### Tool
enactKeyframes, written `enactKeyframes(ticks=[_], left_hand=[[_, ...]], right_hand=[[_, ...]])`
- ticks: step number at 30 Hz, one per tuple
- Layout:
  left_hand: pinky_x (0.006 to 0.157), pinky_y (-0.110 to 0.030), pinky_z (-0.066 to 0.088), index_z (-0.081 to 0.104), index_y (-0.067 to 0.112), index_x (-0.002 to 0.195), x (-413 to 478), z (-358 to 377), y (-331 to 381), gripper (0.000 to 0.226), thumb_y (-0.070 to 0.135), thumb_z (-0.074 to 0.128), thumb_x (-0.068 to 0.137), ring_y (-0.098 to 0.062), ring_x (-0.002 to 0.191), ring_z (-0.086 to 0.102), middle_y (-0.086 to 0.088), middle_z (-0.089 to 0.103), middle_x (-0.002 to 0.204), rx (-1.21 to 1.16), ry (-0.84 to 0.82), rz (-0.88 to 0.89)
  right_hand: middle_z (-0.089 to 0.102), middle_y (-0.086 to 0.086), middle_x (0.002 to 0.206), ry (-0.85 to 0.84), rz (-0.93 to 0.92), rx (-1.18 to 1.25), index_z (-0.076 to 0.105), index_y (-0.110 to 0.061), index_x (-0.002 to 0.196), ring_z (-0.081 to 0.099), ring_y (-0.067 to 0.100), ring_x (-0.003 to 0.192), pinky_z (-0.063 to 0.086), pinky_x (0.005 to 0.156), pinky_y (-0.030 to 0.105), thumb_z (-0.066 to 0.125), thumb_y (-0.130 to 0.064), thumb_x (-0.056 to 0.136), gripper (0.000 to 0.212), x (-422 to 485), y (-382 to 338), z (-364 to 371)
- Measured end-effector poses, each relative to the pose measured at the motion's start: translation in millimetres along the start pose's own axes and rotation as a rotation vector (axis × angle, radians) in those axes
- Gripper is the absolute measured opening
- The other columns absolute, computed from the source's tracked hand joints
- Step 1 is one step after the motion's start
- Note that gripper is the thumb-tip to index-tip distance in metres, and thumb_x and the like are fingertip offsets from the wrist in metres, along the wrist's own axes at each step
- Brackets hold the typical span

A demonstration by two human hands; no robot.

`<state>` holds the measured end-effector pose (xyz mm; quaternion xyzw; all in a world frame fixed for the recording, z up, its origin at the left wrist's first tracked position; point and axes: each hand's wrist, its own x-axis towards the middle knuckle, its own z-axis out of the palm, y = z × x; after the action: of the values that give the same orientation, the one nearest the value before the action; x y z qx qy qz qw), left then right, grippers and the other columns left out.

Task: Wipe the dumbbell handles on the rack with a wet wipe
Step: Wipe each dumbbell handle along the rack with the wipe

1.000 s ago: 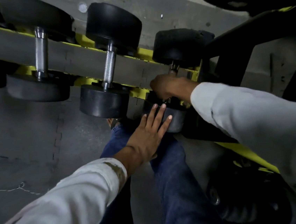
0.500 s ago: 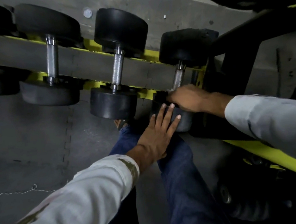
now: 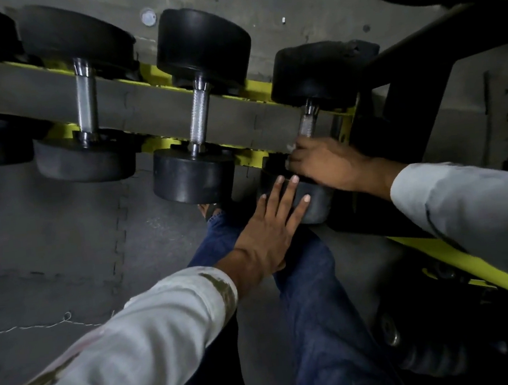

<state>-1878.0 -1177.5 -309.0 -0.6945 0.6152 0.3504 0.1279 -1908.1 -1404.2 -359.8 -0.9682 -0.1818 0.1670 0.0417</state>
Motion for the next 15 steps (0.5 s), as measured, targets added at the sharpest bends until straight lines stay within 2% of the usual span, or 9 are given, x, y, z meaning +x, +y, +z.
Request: enactKeyframes(ticks=[1, 2, 4, 5, 8, 9, 11, 12, 15], left_hand=[[0.124, -0.059, 0.017, -0.029, 0.006, 0.155, 0, 0, 0, 0.134, 0.059, 0.071, 0.084, -0.052, 0.149, -0.025, -0.032, -0.042, 0.154, 0.002, -0.001, 0.0], [0.124, -0.059, 0.016, -0.03, 0.006, 0.155, 0, 0, 0, 0.133, 0.058, 0.07, 0.084, -0.052, 0.149, -0.025, -0.032, -0.042, 0.154, 0.003, 0.0, -0.002], [0.124, -0.059, 0.015, -0.031, 0.007, 0.154, 0, 1, 0, 0.13, 0.055, 0.069, 0.087, -0.052, 0.149, -0.026, -0.032, -0.044, 0.153, 0.002, 0.004, -0.006], [0.125, -0.059, 0.015, -0.031, 0.007, 0.154, 0, 1, 0, 0.129, 0.054, 0.068, 0.088, -0.052, 0.149, -0.026, -0.032, -0.043, 0.153, 0.002, 0.004, -0.007], [0.125, -0.058, 0.014, -0.03, 0.006, 0.155, -1, -2, 1, 0.13, 0.056, 0.069, 0.087, -0.052, 0.149, -0.026, -0.032, -0.042, 0.154, 0.007, -0.008, -0.008], [0.125, -0.058, 0.014, -0.03, 0.006, 0.155, -2, -3, 1, 0.131, 0.058, 0.069, 0.086, -0.052, 0.149, -0.026, -0.032, -0.042, 0.154, 0.01, -0.009, -0.007], [0.125, -0.058, 0.015, -0.032, 0.005, 0.153, -2, -3, 1, 0.134, 0.058, 0.07, 0.085, -0.053, 0.149, -0.026, -0.033, -0.043, 0.153, 0.018, -0.004, -0.004], [0.124, -0.059, 0.015, -0.033, 0.005, 0.153, -2, -3, 0, 0.133, 0.058, 0.07, 0.086, -0.053, 0.149, -0.026, -0.033, -0.043, 0.153, 0.014, -0.004, -0.004], [0.124, -0.059, 0.016, -0.031, 0.005, 0.154, -3, -2, 0, 0.128, 0.052, 0.068, 0.088, -0.053, 0.149, -0.026, -0.033, -0.042, 0.153, 0.011, 0.005, -0.003]], right_hand=[[0.066, 0.006, 0.097, -0.031, -0.032, 0.01, 0.066, -0.013, 0.096, 0.059, 0.029, 0.099, 0.051, 0.08, 0.036, 0.05, -0.008, 0.087, 0.019, -2, 0, -4], [0.065, 0.006, 0.096, -0.019, 0.021, 0.056, 0.066, -0.014, 0.096, 0.057, 0.028, 0.095, 0.049, 0.073, 0.034, 0.057, -0.008, 0.083, 0.017, -2, 8, -8], [0.056, 0.01, 0.102, 0.072, 0.236, 0.144, 0.06, -0.015, 0.106, 0.052, 0.031, 0.095, 0.047, 0.068, 0.037, 0.064, -0.009, 0.078, 0.028, -4, 27, -5], [0.05, 0.011, 0.106, 0.067, 0.279, 0.164, 0.054, -0.016, 0.111, 0.052, 0.033, 0.096, 0.049, 0.067, 0.039, 0.064, -0.01, 0.08, 0.034, -4, 28, -5], [0.05, 0.01, 0.103, 0.005, 0.142, 0.184, 0.05, -0.017, 0.11, 0.058, 0.033, 0.089, 0.052, 0.059, 0.038, 0.067, -0.007, 0.075, 0.041, -13, 10, 1], [0.051, 0.009, 0.102, -0.023, 0.16, 0.21, 0.05, -0.018, 0.108, 0.059, 0.033, 0.087, 0.052, 0.059, 0.038, 0.069, -0.004, 0.072, 0.043, -17, 10, 4], [0.052, 0.012, 0.104, 0.073, 0.394, 0.354, 0.047, -0.02, 0.107, 0.06, 0.037, 0.089, 0.053, 0.068, 0.042, 0.069, -0.006, 0.076, 0.041, -20, 22, 9], [0.055, 0.014, 0.104, 0.159, 0.56, 0.455, 0.048, -0.019, 0.106, 0.06, 0.038, 0.09, 0.052, 0.072, 0.044, 0.065, -0.011, 0.082, 0.03, -18, 27, 12], [0.064, 0.004, 0.095, 0.382, 1.007, 0.85, 0.058, -0.021, 0.097, 0.063, 0.024, 0.087, 0.05, 0.074, 0.035, 0.061, -0.023, 0.09, 0.008, -11, 1, 11]])
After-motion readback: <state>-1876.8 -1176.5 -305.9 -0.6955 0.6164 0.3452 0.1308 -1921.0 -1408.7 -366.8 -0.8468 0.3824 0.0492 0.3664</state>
